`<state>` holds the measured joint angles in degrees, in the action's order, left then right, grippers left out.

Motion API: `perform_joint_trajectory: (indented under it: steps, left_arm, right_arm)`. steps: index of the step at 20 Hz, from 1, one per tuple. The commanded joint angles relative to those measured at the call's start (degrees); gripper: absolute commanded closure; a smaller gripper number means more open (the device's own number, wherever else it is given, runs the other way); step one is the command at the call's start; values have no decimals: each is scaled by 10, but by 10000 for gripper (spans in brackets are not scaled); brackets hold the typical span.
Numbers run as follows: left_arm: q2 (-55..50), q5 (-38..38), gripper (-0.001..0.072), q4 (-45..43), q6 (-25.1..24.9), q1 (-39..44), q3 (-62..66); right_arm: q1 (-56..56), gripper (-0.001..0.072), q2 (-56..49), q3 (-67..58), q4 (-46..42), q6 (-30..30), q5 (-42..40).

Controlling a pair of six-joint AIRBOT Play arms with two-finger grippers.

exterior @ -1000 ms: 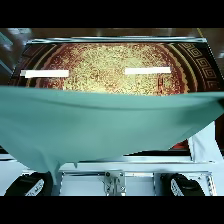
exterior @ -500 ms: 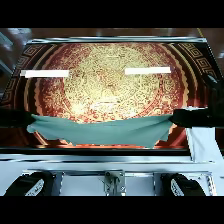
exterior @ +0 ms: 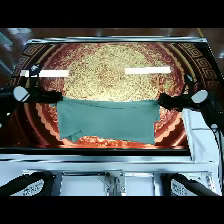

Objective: Fold the shirts.

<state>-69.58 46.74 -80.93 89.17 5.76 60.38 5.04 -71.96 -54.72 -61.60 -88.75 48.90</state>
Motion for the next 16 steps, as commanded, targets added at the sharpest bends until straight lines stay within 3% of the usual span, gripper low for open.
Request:
perform_joint_trajectory:
  steps: [1,4,5,6,7,8,9,10,13,16]
  left_arm:
    - [-84,-102,667,23,-12,12,-3]
    - [-122,-68,667,52,-12,23,-3]
    - [-125,-59,667,51,-13,25,-3]
    - [-124,-51,646,51,-13,24,-3]
    - [-122,-35,513,48,-13,22,2]
    - [-121,5,279,37,-15,15,17]
    - [-121,55,97,23,-15,3,36]
    - [-121,117,39,10,-15,-15,57]
    - [-111,247,40,13,-54,-98,68]
    - [-84,281,37,108,-98,-181,5]
  right_arm:
    - [-3,646,-79,2,86,-5,-62]
    - [-25,645,-99,2,88,-7,-62]
    - [-30,602,-99,2,93,-7,-64]
    - [-29,393,-99,1,102,-7,-64]
    - [-25,157,-99,-2,111,-6,-53]
    - [-17,114,-97,-10,116,2,-21]
    - [-6,114,-90,-21,116,24,19]
    - [9,114,-79,-33,111,57,72]
    - [60,114,-34,-48,-10,78,235]
    - [107,114,1,-18,-138,79,357]
